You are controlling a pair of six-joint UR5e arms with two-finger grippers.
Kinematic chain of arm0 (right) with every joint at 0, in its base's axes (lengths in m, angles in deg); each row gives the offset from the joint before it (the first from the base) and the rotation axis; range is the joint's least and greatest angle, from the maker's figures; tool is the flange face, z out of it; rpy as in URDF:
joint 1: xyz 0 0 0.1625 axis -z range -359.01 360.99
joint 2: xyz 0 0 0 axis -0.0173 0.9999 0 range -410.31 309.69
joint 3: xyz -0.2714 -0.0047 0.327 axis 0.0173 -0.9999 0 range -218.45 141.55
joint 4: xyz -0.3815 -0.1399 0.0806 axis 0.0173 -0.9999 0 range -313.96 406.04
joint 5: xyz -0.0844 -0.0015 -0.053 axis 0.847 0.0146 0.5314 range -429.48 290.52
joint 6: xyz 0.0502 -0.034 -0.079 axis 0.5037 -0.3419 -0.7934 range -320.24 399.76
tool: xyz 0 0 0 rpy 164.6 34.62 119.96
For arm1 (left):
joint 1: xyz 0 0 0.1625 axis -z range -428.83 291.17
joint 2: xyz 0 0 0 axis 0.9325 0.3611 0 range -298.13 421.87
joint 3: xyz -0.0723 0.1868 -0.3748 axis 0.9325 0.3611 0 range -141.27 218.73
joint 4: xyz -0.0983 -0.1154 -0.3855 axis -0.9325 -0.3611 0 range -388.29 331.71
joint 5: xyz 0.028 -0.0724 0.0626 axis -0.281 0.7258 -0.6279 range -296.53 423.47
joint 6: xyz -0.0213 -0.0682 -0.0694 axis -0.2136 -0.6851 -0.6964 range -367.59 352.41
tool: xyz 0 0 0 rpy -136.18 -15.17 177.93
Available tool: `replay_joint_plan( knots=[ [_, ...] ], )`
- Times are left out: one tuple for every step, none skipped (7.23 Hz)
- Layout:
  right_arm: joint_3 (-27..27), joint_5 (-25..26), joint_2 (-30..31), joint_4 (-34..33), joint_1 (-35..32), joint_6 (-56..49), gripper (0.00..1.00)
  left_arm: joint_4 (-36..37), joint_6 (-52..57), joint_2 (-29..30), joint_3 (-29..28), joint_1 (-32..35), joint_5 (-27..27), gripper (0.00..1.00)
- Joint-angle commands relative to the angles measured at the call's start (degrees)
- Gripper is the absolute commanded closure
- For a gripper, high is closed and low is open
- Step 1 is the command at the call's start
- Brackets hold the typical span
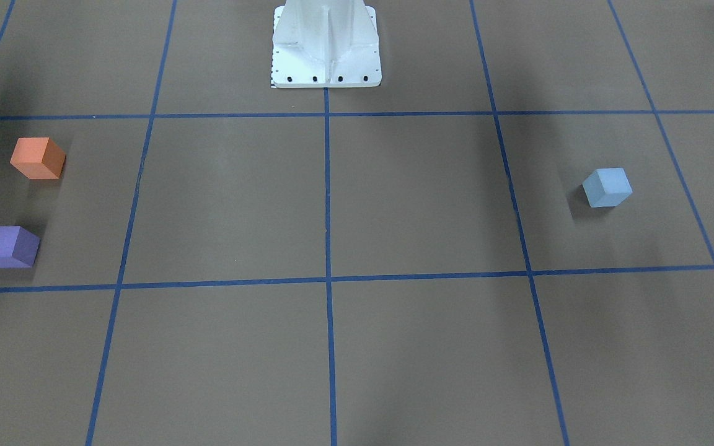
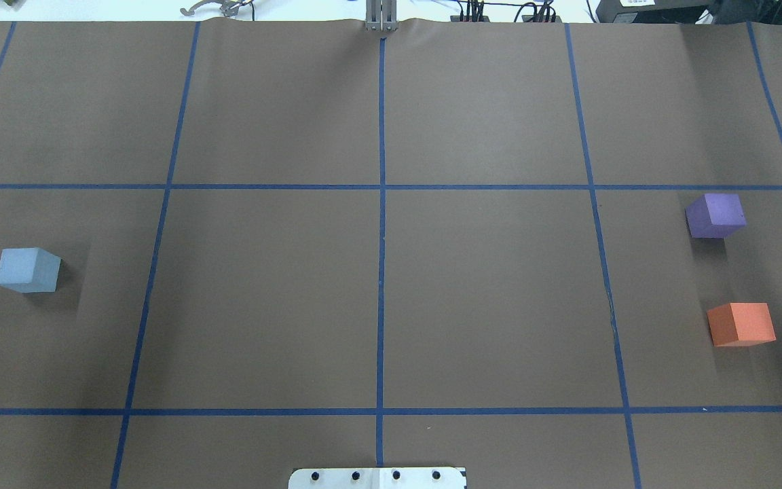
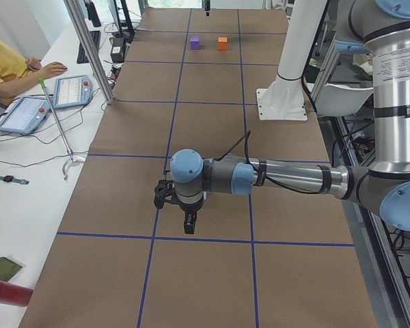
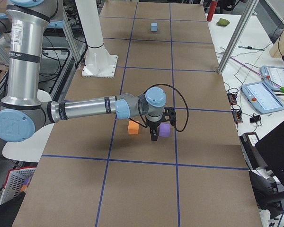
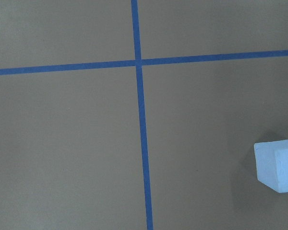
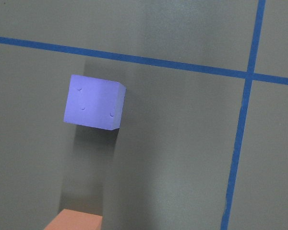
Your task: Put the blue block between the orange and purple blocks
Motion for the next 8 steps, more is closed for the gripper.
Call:
replay_joint_plan(
  knots=[
    [0.1, 0.0, 0.0, 0.0, 0.0, 0.0, 0.0, 0.0, -0.1, 0.0, 0.2, -0.2, 0.1, 0.0],
    [0.1, 0.0, 0.0, 0.0, 0.0, 0.0, 0.0, -0.3, 0.0, 0.0, 0.4, -0.4, 0.5, 0.0],
    [0.2, 0.0, 0.0, 0.0, 0.0, 0.0, 0.0, -1.9, -0.2, 0.0, 0.1, -0.7, 0.6, 0.0],
    [0.2, 0.0, 0.0, 0.0, 0.0, 0.0, 0.0, -2.1, -0.2, 0.4, 0.1, -2.5, 0.6, 0.0],
    [0.2, 0.0, 0.0, 0.0, 0.0, 0.0, 0.0, -2.7, -0.2, 0.6, 0.1, -3.8, 0.6, 0.0],
    [0.3, -0.1, 0.0, 0.0, 0.0, 0.1, 0.0, -3.8, -0.3, 0.7, 0.1, -6.0, 0.6, 0.0],
    [0.0, 0.0, 0.0, 0.0, 0.1, 0.1, 0.0, -5.2, -1.1, 0.7, 0.4, -8.5, 0.6, 0.0],
    [0.2, -0.2, 0.2, 0.0, 0.0, 0.2, 0.0, -9.4, -10.3, 1.4, 0.0, -12.2, 0.2, 0.0]
  ],
)
